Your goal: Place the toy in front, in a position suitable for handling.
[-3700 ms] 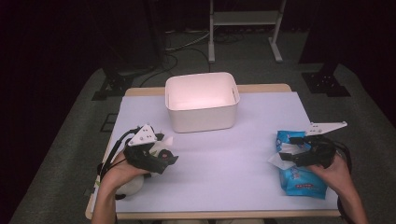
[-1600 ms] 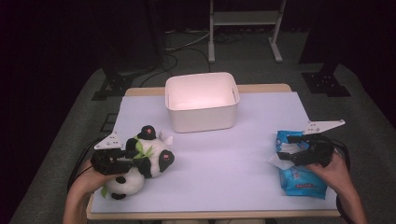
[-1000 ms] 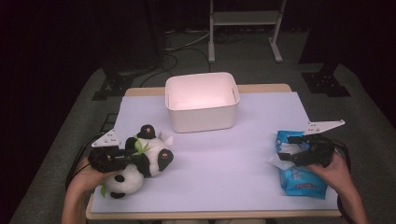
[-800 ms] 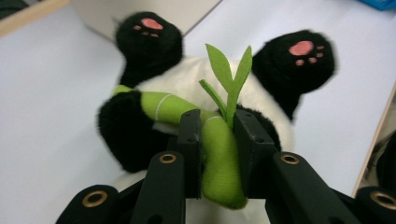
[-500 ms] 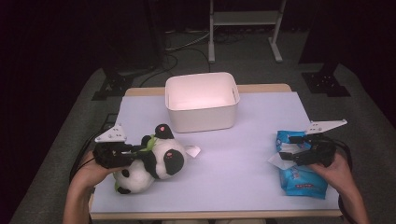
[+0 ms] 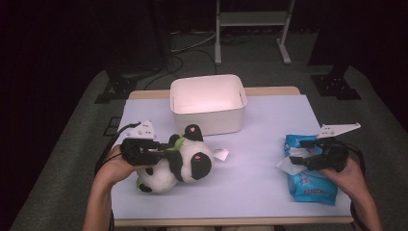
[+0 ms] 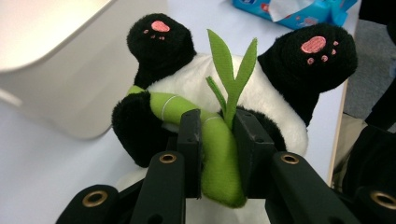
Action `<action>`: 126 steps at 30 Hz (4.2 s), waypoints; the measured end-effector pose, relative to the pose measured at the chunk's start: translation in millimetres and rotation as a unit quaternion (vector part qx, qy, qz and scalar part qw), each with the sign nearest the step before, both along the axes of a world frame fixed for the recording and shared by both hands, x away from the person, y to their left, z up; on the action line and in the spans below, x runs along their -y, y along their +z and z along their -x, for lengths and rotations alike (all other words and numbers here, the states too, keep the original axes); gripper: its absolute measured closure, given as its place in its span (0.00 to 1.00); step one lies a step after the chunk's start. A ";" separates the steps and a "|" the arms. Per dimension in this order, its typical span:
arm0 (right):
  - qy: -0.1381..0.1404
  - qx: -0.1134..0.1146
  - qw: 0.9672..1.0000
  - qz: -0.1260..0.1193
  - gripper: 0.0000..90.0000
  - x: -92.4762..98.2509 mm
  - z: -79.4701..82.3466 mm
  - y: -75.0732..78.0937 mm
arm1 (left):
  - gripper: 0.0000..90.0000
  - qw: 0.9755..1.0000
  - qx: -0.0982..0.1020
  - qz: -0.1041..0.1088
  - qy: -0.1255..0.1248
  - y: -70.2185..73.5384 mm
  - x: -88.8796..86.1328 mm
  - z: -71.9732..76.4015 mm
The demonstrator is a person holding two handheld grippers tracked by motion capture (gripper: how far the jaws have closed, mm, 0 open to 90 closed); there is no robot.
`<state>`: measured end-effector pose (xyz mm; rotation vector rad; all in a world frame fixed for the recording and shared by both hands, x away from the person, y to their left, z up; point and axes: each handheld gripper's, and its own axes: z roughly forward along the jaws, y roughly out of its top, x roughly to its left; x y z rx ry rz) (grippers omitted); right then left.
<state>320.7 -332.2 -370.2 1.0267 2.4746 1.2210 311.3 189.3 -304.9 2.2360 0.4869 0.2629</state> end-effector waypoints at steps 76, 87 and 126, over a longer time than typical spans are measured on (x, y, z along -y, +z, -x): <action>0.030 -0.031 0.995 0.090 0.38 -1.8 2.9 -1.4 | 0.52 0.997 -0.060 0.030 -0.039 -43.4 34.6 -27.6; 0.028 -0.005 0.990 0.136 0.55 -5.0 6.1 -11.1 | 0.43 0.996 -0.079 0.026 -0.027 -66.8 18.6 -25.3; 0.016 -0.001 0.999 0.046 0.95 12.6 2.2 21.2 | 0.33 0.994 -0.093 0.025 -0.051 -93.5 25.3 -23.6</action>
